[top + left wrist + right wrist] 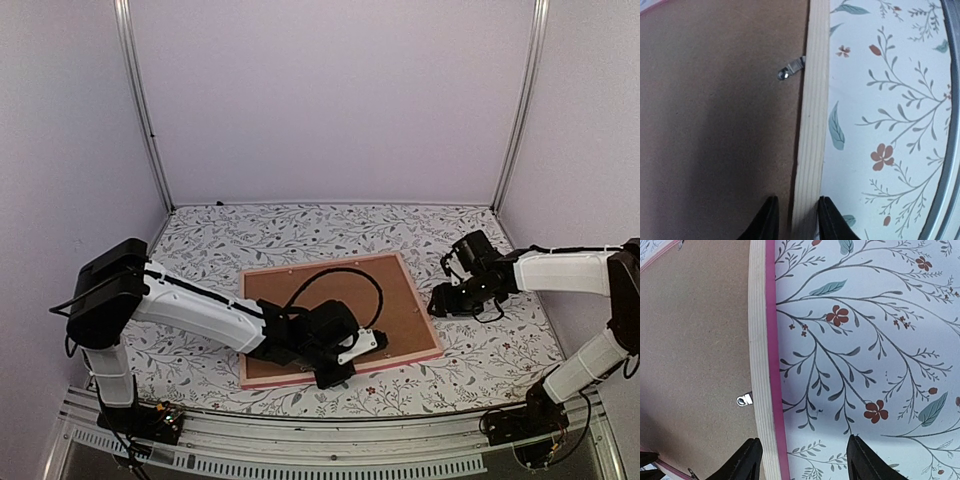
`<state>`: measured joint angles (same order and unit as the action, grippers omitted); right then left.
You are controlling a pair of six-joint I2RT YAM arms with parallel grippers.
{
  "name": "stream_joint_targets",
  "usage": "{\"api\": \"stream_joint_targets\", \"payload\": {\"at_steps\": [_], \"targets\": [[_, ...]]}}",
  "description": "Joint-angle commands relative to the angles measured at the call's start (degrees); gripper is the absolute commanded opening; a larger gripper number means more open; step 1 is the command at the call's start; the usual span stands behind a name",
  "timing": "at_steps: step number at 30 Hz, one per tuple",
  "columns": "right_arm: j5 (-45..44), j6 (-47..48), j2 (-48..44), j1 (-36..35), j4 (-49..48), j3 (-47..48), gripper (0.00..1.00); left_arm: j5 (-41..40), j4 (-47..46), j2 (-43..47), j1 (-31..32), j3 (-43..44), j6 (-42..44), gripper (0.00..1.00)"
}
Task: Put the photo into the frame
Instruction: Pick up the photo frame from the center of the board.
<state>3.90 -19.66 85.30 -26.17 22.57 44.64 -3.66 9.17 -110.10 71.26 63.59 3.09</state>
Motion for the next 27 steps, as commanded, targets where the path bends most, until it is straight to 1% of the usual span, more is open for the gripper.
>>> {"api": "stream_joint_targets", "payload": {"at_steps": [1,4,7,10,17,22,27], "targets": [[1.7,-1.7,-3.4,0.2,-0.9,-3.1,0.63,1.5,2.1,-1.6,1.2,0.9,-0.6,0.20],[3.1,-2.0,-5.1,0.2,-0.9,-4.4,0.66,2.2,2.4,-0.5,1.2,1.1,-0.7,0.09],[6.9,-2.2,-6.4,0.2,-1.3,-5.0,0.70,2.3,2.6,1.3,1.2,1.5,-0.5,0.00],[10.2,-2.7,-7.1,0.2,-1.6,-5.3,0.73,2.2,2.7,3.0,1.2,1.9,-0.1,0.00],[14.5,-4.4,-7.8,0.5,-3.1,-5.6,0.79,1.3,0.6,7.8,0.8,0.1,0.3,0.00],[18.7,-5.9,-7.3,1.3,-5.6,-6.8,0.80,1.8,-1.7,11.4,0.2,-1.4,0.1,0.00],[23.7,-8.2,-7.3,2.2,-9.4,-8.9,0.81,1.6,-3.0,12.5,-0.3,-2.6,-0.2,0.00]]}}
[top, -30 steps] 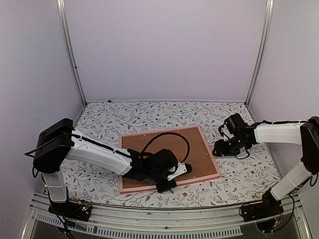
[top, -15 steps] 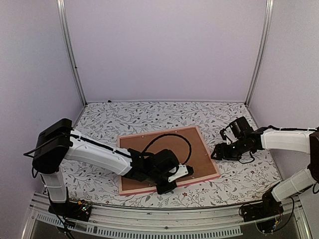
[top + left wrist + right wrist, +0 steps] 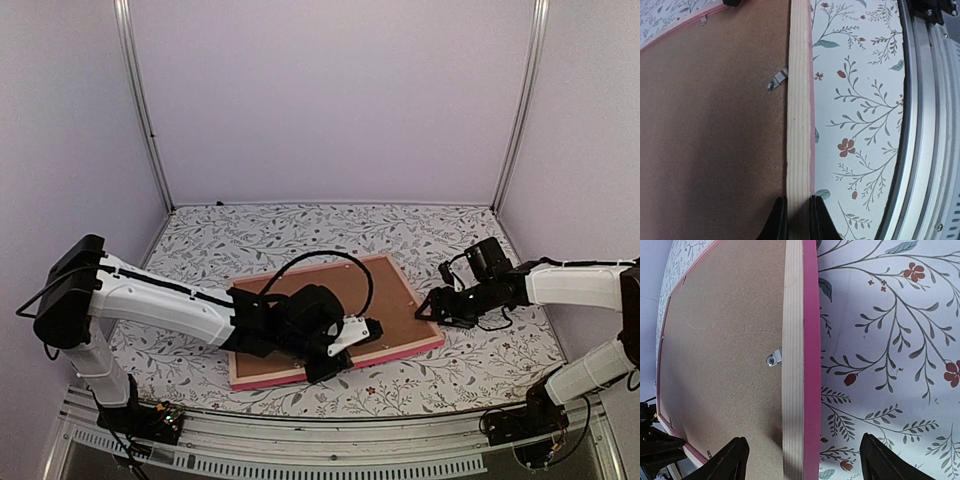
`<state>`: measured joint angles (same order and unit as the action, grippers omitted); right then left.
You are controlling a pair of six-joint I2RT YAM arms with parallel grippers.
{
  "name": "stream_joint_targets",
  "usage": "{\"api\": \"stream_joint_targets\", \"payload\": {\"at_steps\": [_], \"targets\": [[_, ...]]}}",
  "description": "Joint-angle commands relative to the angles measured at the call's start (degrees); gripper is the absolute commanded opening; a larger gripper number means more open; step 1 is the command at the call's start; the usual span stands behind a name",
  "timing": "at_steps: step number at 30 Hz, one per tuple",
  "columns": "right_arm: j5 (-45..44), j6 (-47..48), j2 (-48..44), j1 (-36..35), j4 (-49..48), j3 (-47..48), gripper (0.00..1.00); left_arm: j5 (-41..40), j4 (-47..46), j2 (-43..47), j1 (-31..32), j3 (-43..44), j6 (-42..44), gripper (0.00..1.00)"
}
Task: Put the photo into the frame
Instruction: Pick up the photo frame from the center of the board, then pass from the left arm to the right
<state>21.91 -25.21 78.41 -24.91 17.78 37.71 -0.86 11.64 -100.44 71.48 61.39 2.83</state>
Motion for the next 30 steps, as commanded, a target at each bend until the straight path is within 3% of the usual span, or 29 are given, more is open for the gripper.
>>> {"api": "stream_joint_targets", "payload": {"at_steps": [1,14,24,30], "targets": [[7.0,-3.3,-0.4,1.2,-5.8,-2.8,0.81,-1.3,-5.7,2.7,-0.6,-0.6,0.0,0.00],[18.6,-11.6,3.1,2.7,-22.4,-10.8,0.70,-1.4,-8.7,2.1,-0.7,-3.0,-2.5,0.00],[19.6,-12.6,2.9,2.7,-24.1,-11.0,0.37,-2.8,-8.8,0.3,-0.7,-3.9,-2.7,0.01],[19.9,-11.9,1.3,2.8,-21.6,-9.3,0.24,-5.2,-9.1,-1.7,-0.5,-4.3,-4.0,0.19]]}}
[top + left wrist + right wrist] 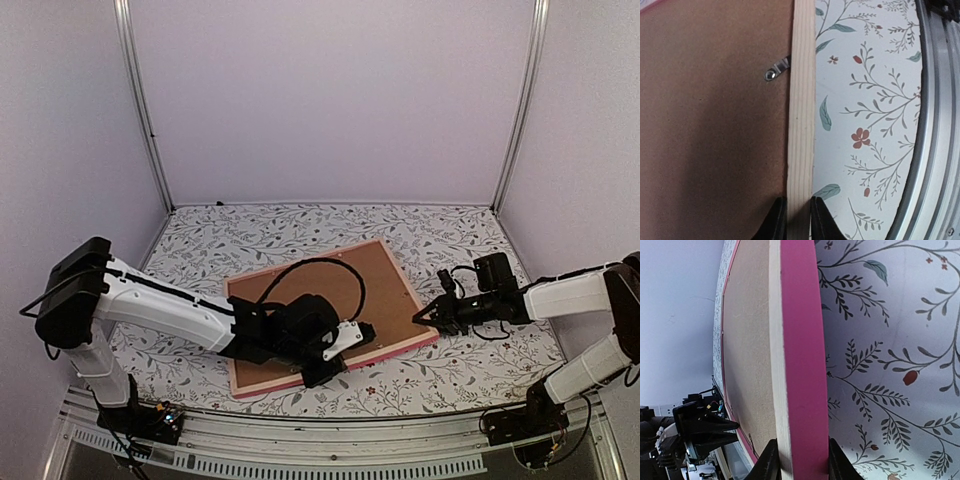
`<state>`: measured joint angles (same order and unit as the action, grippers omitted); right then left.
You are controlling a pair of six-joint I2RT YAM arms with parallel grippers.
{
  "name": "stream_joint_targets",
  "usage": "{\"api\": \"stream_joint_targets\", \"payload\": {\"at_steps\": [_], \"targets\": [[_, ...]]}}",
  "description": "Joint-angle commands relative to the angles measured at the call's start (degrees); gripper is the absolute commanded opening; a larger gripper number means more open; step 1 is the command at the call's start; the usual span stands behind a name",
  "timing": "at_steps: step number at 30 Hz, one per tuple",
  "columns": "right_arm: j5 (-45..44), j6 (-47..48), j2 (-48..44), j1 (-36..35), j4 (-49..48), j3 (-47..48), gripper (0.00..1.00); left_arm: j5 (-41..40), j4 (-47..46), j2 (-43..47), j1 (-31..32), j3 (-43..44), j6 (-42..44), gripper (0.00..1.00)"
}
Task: Put the photo into the frame
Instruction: Pass from the left arm to the right, then pass from the right arm to the left
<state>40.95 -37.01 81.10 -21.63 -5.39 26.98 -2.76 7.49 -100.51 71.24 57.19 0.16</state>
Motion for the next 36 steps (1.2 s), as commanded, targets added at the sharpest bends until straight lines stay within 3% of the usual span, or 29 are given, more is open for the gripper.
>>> {"api": "stream_joint_targets", "payload": {"at_steps": [1,4,11,17,27,31,36], "targets": [[0.8,0.1,-1.4,-0.5,1.9,1.7,0.22,-3.6,-5.0,-2.0,-0.3,-0.1,-1.3,0.23],[1.1,0.3,-1.5,-0.5,2.4,2.2,0.20,-4.8,-5.1,-2.7,0.0,0.1,-1.3,0.35],[1.0,0.4,-3.1,-0.5,5.3,4.5,0.16,-12.9,-4.1,-3.4,2.3,0.9,-0.6,0.75],[1.7,1.2,-4.6,-0.5,10.5,8.1,0.15,-26.3,-0.9,-6.5,6.7,4.2,2.7,0.96],[4.1,2.6,-6.3,-0.6,16.5,12.3,0.15,-48.0,1.5,-11.7,9.8,6.8,5.2,0.94],[3.3,3.7,-6.0,-0.6,18.2,13.3,0.15,-50.3,1.5,-11.5,10.6,6.3,5.6,0.85],[2.9,4.3,-5.0,-0.5,18.3,13.4,0.18,-50.3,2.3,-10.0,11.5,6.1,5.6,0.67]]}}
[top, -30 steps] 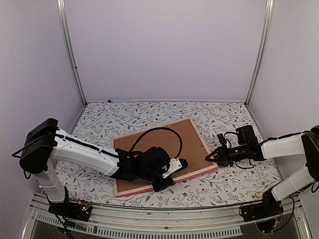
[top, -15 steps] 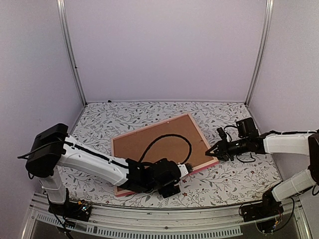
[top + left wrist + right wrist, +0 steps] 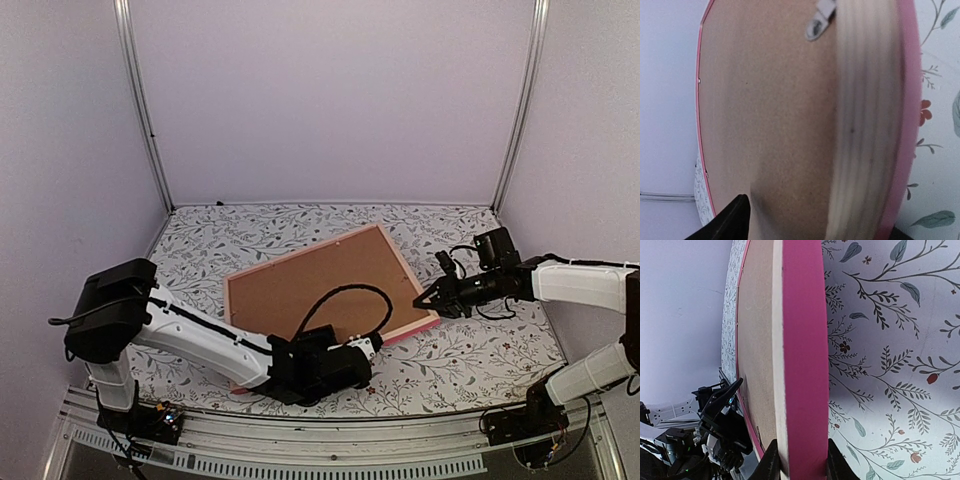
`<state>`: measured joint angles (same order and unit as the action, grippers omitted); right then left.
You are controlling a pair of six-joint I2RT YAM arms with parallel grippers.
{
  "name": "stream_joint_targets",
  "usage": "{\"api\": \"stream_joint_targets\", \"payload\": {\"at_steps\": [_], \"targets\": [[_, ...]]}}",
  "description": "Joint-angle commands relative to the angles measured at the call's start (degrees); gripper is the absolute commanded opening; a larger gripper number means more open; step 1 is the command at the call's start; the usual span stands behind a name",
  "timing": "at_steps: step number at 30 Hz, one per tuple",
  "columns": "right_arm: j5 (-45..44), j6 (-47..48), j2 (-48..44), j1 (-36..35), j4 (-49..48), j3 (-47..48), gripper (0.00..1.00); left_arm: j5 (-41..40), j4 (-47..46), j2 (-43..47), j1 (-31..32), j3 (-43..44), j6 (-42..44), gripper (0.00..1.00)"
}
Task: Put the photo into the frame
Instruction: Pass from the right arm to the left, then turn over the photo frame.
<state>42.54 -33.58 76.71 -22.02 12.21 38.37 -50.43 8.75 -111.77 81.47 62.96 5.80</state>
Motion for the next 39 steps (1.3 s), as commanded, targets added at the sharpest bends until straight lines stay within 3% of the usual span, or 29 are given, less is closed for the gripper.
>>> {"api": "stream_joint_targets", "payload": {"at_steps": [1,5,12,19,22,29,39], "targets": [[1.3,1.0,-0.5,-0.2,0.7,2.1,0.19,-2.4,1.1,1.5,1.4,0.3,0.0,0.63],[0.8,1.2,-0.2,-0.1,1.2,2.8,0.28,-2.4,2.0,2.1,1.7,0.5,0.0,0.48],[-2.0,3.6,-0.1,-0.1,5.0,5.3,0.60,-2.9,2.9,4.9,1.6,0.9,1.1,0.29],[-7.0,7.5,-0.9,1.2,12.1,9.7,0.69,-4.6,4.7,8.3,1.4,2.5,4.4,0.15],[-8.7,9.5,-2.7,3.4,15.8,12.5,0.71,-5.1,6.3,10.1,0.9,3.9,5.8,0.00],[-11.5,14.0,-6.4,10.1,22.6,18.2,0.72,-2.2,12.7,15.5,-1.3,10.8,7.5,0.00],[-11.2,15.9,-6.2,12.7,24.1,21.9,0.72,9.3,23.8,18.3,-6.7,35.5,5.8,0.00]]}}
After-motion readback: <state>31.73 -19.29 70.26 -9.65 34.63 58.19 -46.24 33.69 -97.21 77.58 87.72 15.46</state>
